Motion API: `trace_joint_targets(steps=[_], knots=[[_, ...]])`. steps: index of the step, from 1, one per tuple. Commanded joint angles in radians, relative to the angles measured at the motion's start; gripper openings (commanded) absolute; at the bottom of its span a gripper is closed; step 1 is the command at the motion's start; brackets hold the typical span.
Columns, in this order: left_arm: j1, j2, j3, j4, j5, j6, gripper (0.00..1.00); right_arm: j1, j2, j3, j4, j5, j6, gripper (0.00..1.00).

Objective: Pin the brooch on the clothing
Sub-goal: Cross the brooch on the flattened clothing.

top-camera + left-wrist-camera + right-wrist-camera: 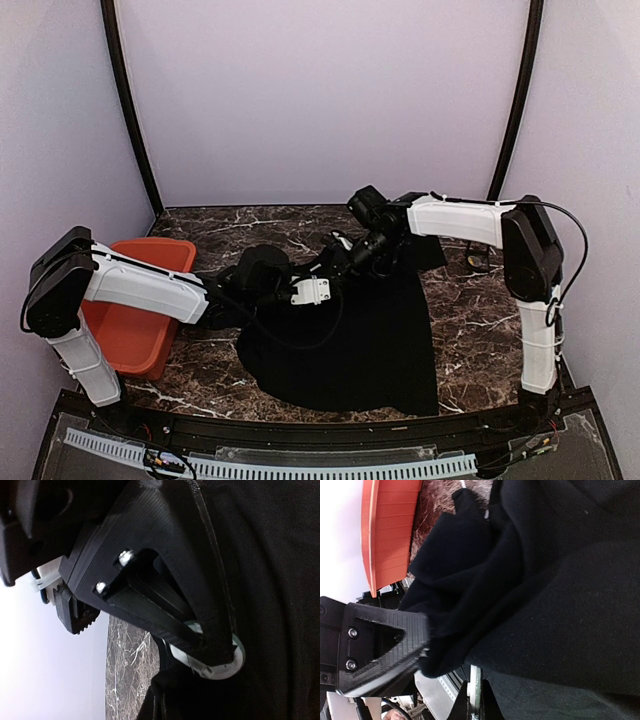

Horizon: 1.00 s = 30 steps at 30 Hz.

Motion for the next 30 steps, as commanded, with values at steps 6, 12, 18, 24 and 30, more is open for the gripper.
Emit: trace_joint_targets(steps=[6,12,18,24,30], knots=[[-0.008,-0.039,-0.010,0.028,-0.002,-0.006,0.01,0.051,0.019,0.049,-0.023,-0.049,-0.079,0.00],[-0.008,-0.031,-0.005,0.030,-0.017,-0.003,0.01,0.058,-0.016,0.036,-0.029,-0.086,-0.136,0.00],[-0.008,-0.031,-0.007,0.033,-0.016,-0.004,0.01,0.060,-0.064,0.000,-0.026,-0.101,-0.194,0.00],[-0.008,-0.034,-0.009,0.030,-0.004,-0.014,0.01,0.070,-0.074,-0.016,-0.023,-0.108,-0.243,0.00],[-0.008,-0.036,-0.007,0.033,-0.009,-0.023,0.01,0.098,-0.046,-0.005,-0.019,-0.116,-0.286,0.00]])
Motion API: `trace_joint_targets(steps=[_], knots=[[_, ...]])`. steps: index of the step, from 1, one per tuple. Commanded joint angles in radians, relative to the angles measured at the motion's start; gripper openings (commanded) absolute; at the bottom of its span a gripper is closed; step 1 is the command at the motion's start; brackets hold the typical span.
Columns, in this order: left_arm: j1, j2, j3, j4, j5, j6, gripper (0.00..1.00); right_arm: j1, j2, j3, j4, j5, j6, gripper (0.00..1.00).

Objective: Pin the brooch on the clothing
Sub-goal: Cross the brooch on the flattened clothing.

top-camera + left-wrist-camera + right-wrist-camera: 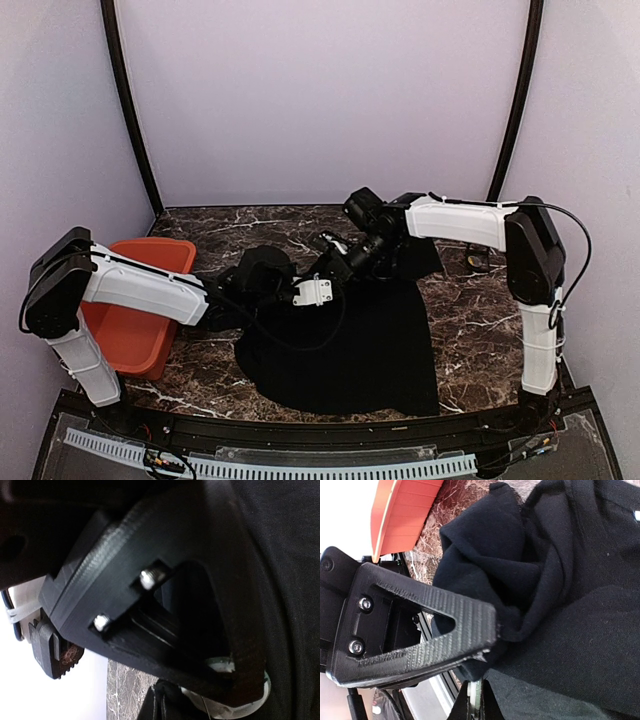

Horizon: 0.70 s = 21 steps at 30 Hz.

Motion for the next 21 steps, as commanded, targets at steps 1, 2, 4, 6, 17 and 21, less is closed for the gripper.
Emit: trace_joint_targets(steps=[1,2,4,6,17,21], knots=[[0.000,-0.036,-0.006,0.019,-0.011,-0.028,0.01,0.063,-0.016,0.006,0.012,-0.084,-0.064,0.00],[0.001,-0.038,-0.006,0.020,-0.010,-0.031,0.01,0.066,-0.007,0.011,0.014,-0.076,-0.063,0.00],[0.000,-0.042,-0.004,0.021,-0.006,-0.043,0.01,0.069,0.012,0.020,0.018,-0.073,-0.059,0.00],[0.000,-0.049,-0.005,0.017,0.003,-0.056,0.01,0.069,0.026,0.026,0.039,-0.077,-0.040,0.00],[0.012,-0.099,-0.013,-0.001,0.064,-0.139,0.01,0.071,0.024,0.034,0.224,-0.237,0.079,0.00],[0.024,-0.113,-0.009,-0.011,0.095,-0.170,0.01,0.079,0.039,0.059,0.190,-0.246,0.052,0.00]])
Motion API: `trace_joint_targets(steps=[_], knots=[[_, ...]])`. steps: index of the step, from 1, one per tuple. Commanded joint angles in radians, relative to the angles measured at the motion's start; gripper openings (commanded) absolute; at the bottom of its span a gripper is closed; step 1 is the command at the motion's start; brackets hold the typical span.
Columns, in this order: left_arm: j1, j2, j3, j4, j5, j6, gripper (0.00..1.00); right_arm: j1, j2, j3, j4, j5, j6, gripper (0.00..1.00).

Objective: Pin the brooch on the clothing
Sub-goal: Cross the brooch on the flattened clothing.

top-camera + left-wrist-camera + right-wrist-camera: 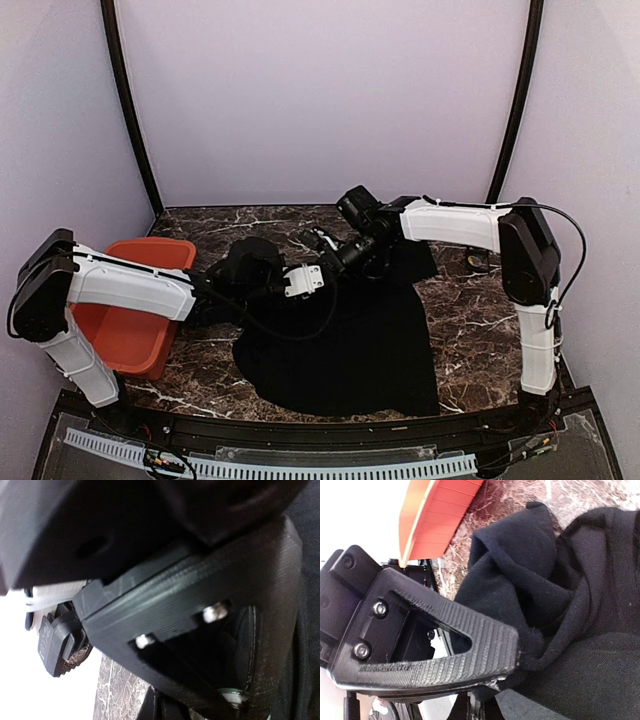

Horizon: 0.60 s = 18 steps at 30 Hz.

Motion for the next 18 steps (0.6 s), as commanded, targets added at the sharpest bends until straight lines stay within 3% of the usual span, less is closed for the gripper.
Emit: trace_joint_targets(steps=[1,7,14,18], knots=[[0.011,-0.046,0.006,0.027,0.075,-0.065,0.01,0.062,0.018,0.055,0.038,-0.136,-0.033,0.00],[0.026,-0.078,0.010,-0.053,0.174,-0.101,0.01,0.061,0.005,0.040,0.034,-0.138,-0.066,0.00],[0.087,-0.113,0.082,-0.243,0.428,-0.188,0.01,0.056,-0.021,0.043,-0.016,-0.130,-0.157,0.00],[0.116,-0.105,0.106,-0.271,0.484,-0.218,0.01,0.056,-0.029,0.058,-0.065,-0.114,-0.212,0.00]])
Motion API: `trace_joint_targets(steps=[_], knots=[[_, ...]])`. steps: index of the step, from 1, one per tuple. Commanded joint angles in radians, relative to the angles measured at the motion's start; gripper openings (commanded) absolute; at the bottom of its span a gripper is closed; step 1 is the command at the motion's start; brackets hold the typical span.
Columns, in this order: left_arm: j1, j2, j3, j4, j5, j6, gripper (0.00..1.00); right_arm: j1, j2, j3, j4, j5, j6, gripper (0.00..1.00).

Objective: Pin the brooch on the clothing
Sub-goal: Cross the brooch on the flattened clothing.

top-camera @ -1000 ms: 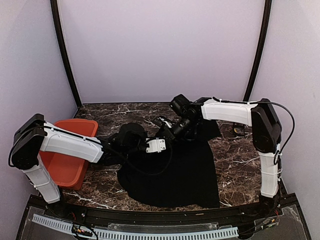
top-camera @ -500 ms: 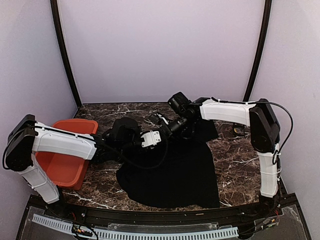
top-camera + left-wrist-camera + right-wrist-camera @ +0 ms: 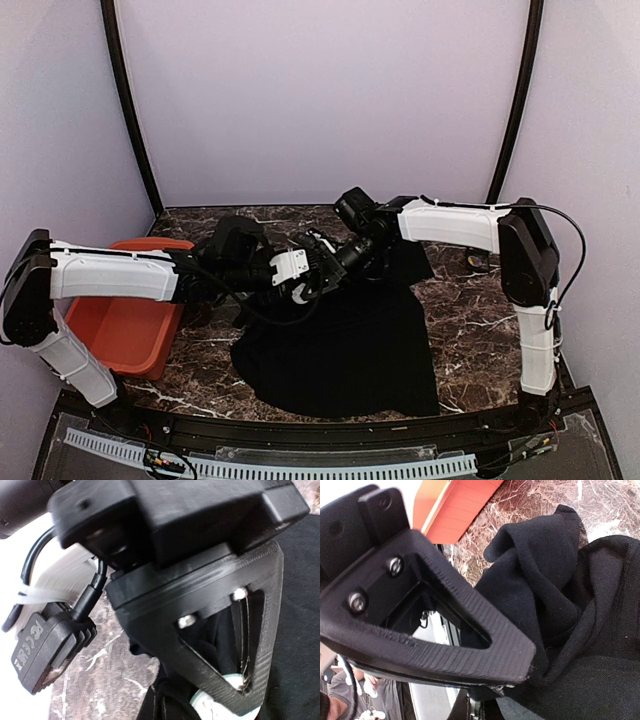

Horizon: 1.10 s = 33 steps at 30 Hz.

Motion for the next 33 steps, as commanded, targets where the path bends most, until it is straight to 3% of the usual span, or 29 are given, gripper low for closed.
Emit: trace_joint_targets(steps=[1,10,20,33], knots=[[0.020,-0.018,0.055,-0.039,0.159,-0.069,0.01,0.041,-0.035,0.041,-0.025,-0.055,-0.099,0.00],[0.029,-0.004,0.075,-0.084,0.225,-0.095,0.01,0.035,-0.033,0.060,-0.035,0.006,-0.090,0.00],[0.031,-0.003,0.084,-0.103,0.263,-0.098,0.01,-0.051,-0.075,-0.041,0.190,-0.045,0.249,0.00],[0.033,-0.003,0.085,-0.115,0.310,-0.106,0.01,-0.020,-0.026,-0.002,0.235,-0.071,0.549,0.00]])
